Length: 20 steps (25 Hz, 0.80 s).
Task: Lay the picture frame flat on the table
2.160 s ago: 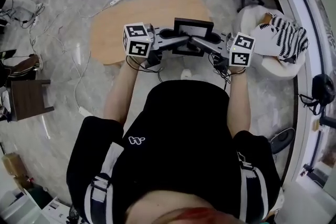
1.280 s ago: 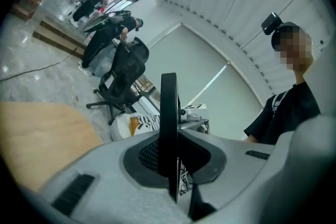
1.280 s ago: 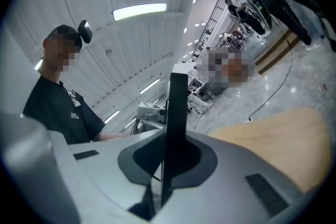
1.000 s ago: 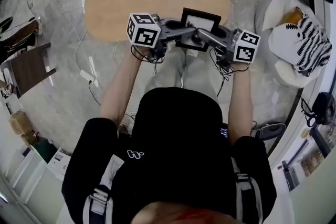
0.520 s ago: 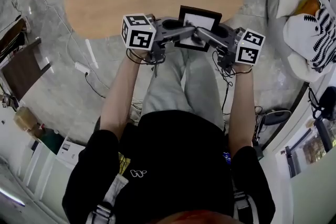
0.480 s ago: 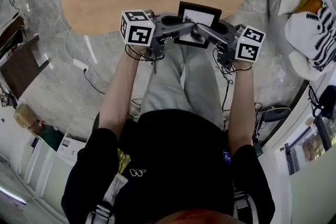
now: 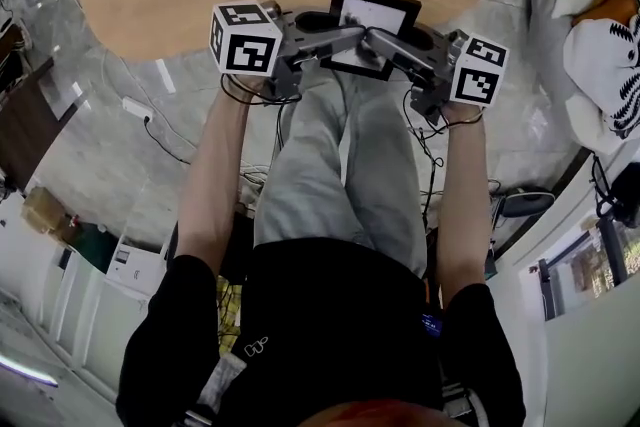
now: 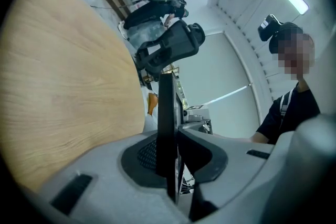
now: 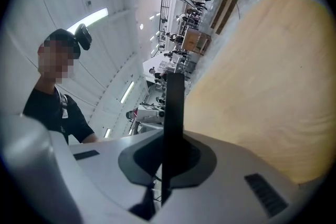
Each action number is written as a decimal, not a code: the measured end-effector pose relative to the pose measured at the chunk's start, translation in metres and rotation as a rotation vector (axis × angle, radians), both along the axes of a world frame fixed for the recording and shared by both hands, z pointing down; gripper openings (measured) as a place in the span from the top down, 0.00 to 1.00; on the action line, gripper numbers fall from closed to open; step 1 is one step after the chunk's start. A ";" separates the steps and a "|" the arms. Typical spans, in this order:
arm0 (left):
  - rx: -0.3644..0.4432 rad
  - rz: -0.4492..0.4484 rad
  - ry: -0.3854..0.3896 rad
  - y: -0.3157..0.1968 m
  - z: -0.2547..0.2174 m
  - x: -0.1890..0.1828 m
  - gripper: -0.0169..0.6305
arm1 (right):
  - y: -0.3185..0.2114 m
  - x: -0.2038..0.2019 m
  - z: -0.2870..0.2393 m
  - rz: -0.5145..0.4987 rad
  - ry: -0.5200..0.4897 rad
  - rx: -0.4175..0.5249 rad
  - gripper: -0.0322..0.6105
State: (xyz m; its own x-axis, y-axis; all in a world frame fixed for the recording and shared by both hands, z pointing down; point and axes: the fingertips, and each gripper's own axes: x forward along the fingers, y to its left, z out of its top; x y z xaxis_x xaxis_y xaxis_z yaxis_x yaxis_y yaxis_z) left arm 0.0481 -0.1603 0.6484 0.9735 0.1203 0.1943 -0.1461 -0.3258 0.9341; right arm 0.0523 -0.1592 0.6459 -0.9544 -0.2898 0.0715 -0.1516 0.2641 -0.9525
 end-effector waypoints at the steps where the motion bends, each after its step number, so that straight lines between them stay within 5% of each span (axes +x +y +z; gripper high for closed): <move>1: 0.011 0.003 0.011 0.000 -0.002 -0.002 0.90 | 0.000 0.000 -0.003 -0.004 -0.015 0.008 0.92; 4: 0.048 0.015 0.016 0.002 -0.002 -0.017 0.89 | -0.002 0.001 -0.006 -0.014 -0.023 0.035 0.92; 10: 0.059 -0.042 -0.094 0.017 0.010 -0.063 0.86 | -0.010 0.009 0.005 0.031 -0.010 0.001 0.92; 15: 0.074 -0.130 -0.116 -0.013 0.026 -0.063 0.96 | -0.059 0.037 0.065 0.073 0.203 -0.076 0.92; 20: 0.083 -0.156 -0.159 -0.010 0.036 -0.062 0.96 | -0.064 0.032 0.094 0.108 0.274 -0.149 0.92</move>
